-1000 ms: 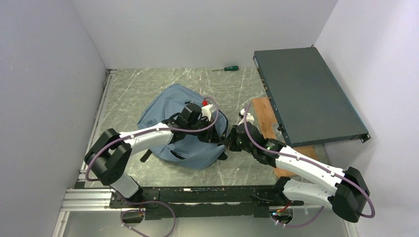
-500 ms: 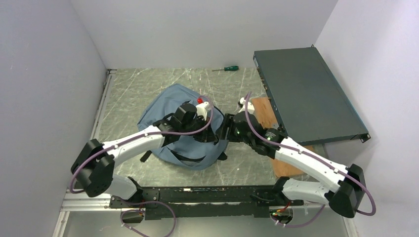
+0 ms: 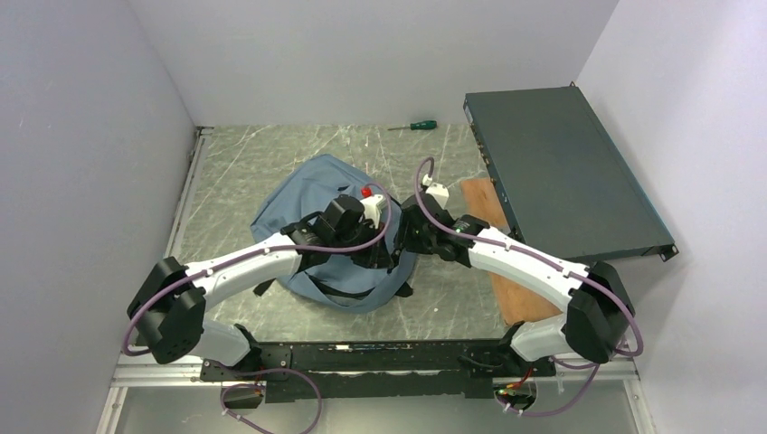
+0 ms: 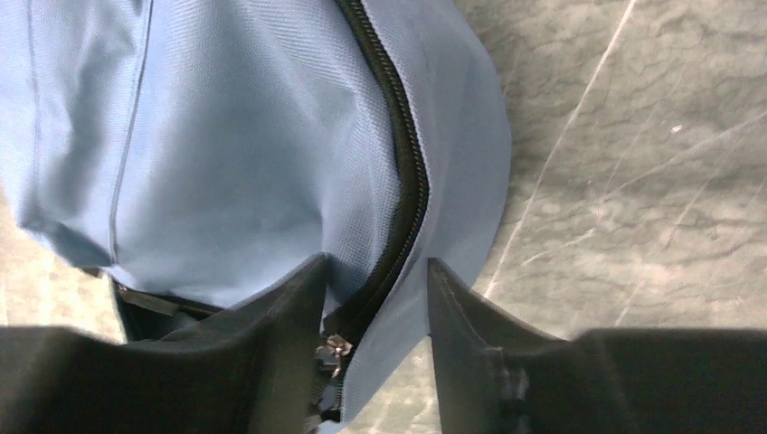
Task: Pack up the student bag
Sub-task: Zip the student bag at the center of the board.
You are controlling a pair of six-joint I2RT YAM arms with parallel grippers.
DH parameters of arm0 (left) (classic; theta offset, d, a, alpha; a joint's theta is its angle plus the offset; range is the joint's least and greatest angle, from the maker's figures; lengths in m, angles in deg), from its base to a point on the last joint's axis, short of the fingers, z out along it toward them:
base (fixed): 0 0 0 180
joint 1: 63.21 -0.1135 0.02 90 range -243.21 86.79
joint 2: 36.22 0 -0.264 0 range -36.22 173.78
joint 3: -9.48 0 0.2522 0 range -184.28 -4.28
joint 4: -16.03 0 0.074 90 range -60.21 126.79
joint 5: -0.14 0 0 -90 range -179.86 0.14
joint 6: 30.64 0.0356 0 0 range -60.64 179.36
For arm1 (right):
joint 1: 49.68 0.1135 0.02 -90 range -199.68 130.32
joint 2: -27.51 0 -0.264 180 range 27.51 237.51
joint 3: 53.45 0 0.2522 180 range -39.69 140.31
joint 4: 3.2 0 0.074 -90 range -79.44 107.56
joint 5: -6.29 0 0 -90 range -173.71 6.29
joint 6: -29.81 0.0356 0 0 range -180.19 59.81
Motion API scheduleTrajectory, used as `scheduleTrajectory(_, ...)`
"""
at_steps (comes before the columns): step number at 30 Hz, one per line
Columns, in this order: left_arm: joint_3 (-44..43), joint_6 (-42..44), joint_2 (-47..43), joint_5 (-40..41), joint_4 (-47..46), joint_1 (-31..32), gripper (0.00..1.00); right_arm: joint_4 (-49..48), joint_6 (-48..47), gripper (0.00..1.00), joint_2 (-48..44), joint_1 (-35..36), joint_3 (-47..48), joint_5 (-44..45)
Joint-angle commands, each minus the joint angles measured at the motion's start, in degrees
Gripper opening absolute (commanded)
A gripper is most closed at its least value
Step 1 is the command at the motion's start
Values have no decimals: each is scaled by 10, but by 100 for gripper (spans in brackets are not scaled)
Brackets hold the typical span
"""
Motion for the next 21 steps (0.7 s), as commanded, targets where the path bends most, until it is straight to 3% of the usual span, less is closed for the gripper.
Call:
scheduleTrajectory(1,-18,3,-8,19,27,16,0,-51,4,29,0,-1,-15,6)
scheduleTrajectory(2,-24,1,2,33,51,19,0,-59,-3,7,1,-1,-13,18)
scheduleTrajectory(3,-30,-3,13,54,86,24,0,-64,-16,0,1,-4,-8,33)
scheduleTrajectory(7,30,-28,-5,81,141,33,0,-94,-111,0,25,-60,28,16)
scheduleTrajectory(15,107,-95,-233,69,220,66,0,-163,-264,0,69,-103,71,-59)
scheduleTrajectory(20,114,-100,-259,114,247,69,0,-166,-327,0,98,-113,113,-106)
scheduleTrajectory(21,110,-95,-256,123,238,68,0,-138,-328,5,107,-113,135,-108)
